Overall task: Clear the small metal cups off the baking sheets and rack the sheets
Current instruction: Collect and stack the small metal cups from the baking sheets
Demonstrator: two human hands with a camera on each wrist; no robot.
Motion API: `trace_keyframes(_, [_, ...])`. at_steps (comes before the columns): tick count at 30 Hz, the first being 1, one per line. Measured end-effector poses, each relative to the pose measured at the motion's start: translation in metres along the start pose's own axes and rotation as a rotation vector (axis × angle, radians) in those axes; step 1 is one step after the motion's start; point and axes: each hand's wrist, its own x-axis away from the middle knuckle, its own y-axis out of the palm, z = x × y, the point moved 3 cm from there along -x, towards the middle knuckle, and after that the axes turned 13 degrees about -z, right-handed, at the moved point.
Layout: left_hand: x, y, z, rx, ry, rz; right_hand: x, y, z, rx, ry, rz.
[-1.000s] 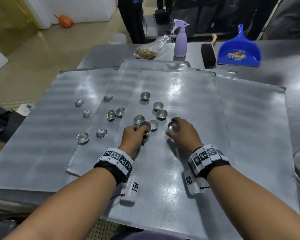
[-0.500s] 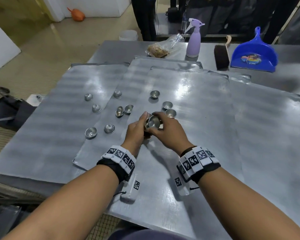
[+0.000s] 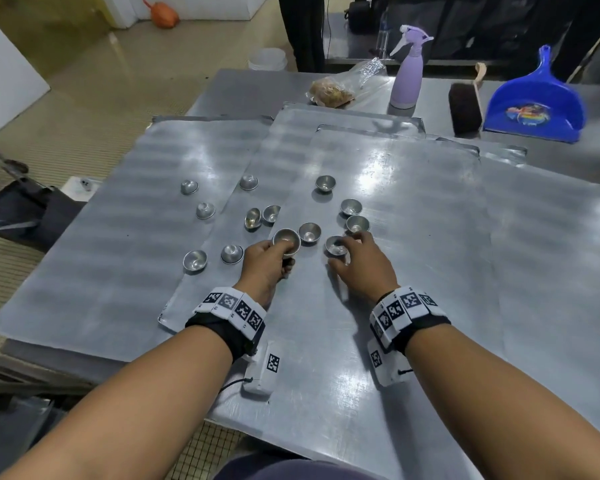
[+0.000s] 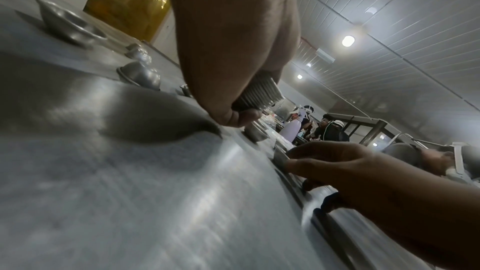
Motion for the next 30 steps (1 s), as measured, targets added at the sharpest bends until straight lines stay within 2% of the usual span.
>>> trace_keyframes(3, [0.0,-0.002,-0.003,-0.025,0.003,-0.038,-0.006,0.001,0.002,0.065,0.011,-0.039])
trace_keyframes(10, [0.003,0.003,-0.004,-0.03,0.006,-0.074,-0.005,0.001,0.007,0.113,0.016,-0.026])
trace_keyframes(16, [0.006,0.015,-0.005,-0.066,-0.02,-0.109,0.01,-0.007,0.016,-0.018,0.052,0.022])
trace_keyframes(20, [0.009,0.034,-0.006,-0.102,-0.056,-0.153,0.021,-0.01,0.034,0.017,0.129,0.005])
trace_keyframes(30, [0.014,0.11,-0.017,-0.22,-0.107,-0.325,0.07,-0.032,0.094,-0.062,0.266,0.113])
